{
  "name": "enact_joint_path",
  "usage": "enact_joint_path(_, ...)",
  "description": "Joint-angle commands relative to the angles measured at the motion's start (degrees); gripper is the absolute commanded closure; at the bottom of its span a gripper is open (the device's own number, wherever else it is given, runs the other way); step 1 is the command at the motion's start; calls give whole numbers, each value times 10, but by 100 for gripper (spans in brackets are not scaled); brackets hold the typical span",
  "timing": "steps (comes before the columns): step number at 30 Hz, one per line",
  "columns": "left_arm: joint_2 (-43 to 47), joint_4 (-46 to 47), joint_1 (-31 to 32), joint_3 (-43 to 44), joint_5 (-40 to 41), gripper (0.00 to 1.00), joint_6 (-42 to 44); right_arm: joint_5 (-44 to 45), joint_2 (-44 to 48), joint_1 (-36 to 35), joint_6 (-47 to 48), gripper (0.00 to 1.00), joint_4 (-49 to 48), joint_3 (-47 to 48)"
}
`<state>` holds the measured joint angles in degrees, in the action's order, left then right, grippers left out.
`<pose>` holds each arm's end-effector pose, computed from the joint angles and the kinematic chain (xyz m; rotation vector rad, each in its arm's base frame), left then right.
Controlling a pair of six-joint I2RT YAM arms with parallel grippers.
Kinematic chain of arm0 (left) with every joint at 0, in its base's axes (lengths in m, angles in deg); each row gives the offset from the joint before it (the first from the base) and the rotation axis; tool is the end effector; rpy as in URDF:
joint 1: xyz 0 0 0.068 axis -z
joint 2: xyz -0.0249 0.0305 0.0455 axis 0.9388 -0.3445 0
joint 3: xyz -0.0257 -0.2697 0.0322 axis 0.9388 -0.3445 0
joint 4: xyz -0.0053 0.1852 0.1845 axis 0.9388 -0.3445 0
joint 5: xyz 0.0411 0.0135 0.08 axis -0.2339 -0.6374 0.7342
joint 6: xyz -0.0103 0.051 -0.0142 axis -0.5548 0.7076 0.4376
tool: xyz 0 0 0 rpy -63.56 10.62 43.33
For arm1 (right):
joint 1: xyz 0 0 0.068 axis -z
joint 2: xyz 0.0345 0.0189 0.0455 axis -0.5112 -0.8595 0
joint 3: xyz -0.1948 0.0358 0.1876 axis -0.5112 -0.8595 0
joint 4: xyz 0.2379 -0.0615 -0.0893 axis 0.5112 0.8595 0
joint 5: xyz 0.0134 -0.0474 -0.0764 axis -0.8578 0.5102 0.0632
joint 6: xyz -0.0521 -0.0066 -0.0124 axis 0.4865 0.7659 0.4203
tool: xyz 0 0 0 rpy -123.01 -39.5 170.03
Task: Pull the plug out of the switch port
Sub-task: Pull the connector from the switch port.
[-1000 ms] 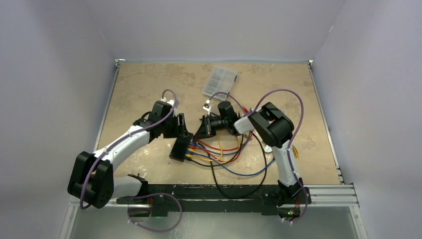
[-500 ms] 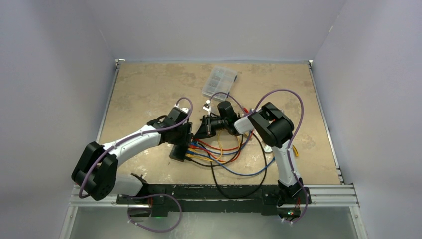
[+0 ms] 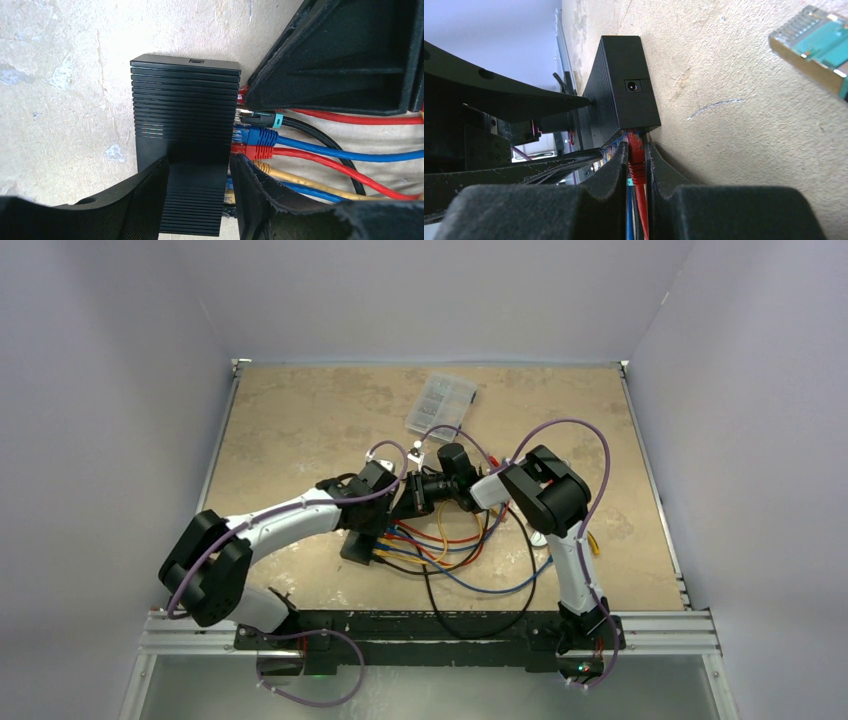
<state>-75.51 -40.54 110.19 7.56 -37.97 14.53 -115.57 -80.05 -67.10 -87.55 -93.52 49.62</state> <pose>0.2075 -0.1666 0.1859 0.2191 2.6672 -0.0946 0.3172 0.2676 0.0832 -0.4090 2.3856 1.7107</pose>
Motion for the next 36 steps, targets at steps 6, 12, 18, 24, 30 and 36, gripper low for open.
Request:
enact_joint_path(6, -48, -29, 30, 25, 74, 54, -11, 14, -9, 2, 26, 100, 33, 0)
enact_joint_path(12, -61, -37, 33, 27, 97, 54, -14, 8, -7, 2, 27, 100, 35, -2)
enact_joint_path(18, -76, -46, 33, 29, 124, 58, -22, -19, 0, 5, 3, 100, -3, -25)
enact_joint_path(24, -100, -59, 33, 39, 140, 58, -30, -17, 11, 10, 24, 100, 18, -36)
enact_joint_path(30, -119, -70, 33, 51, 157, 59, -33, -14, 29, 14, 54, 100, 53, -43)
enact_joint_path(36, -119, -69, 32, 50, 158, 58, -35, 4, 53, 19, 93, 100, 107, -44)
